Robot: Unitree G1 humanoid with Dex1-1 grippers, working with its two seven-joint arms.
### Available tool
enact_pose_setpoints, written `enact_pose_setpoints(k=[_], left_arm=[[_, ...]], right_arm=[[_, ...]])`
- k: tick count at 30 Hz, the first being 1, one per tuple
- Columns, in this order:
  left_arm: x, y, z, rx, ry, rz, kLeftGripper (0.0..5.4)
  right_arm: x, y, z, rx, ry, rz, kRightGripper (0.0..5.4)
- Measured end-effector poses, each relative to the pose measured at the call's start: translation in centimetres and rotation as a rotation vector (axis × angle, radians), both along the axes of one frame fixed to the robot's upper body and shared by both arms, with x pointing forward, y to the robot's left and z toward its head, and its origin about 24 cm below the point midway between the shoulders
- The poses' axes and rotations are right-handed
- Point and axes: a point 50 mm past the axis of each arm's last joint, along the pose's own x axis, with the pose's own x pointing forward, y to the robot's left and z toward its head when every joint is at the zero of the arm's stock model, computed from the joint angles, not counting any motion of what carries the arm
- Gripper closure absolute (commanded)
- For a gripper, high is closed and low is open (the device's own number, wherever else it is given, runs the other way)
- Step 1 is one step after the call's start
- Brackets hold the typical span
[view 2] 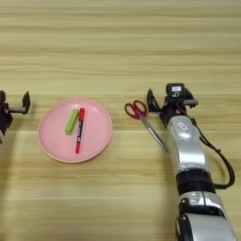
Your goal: Move the objects on the table
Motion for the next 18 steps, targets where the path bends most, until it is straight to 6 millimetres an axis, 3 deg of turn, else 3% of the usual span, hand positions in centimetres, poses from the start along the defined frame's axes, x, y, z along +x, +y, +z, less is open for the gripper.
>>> enact_pose_setpoints(k=[7,18], left_arm=[[-0.1,1.4,-0.4,-0.012,-0.003,0.081,0.02],[0.1,1.6,-0.1,-0.020,-0.023,0.093,0.02]], right_arm=[[-0.6,-0.8,-0.7,-0.017,0.019,0.015,0.00],[-1.0,-1.3,-1.4,-0.040,0.051,0.044,0.00]])
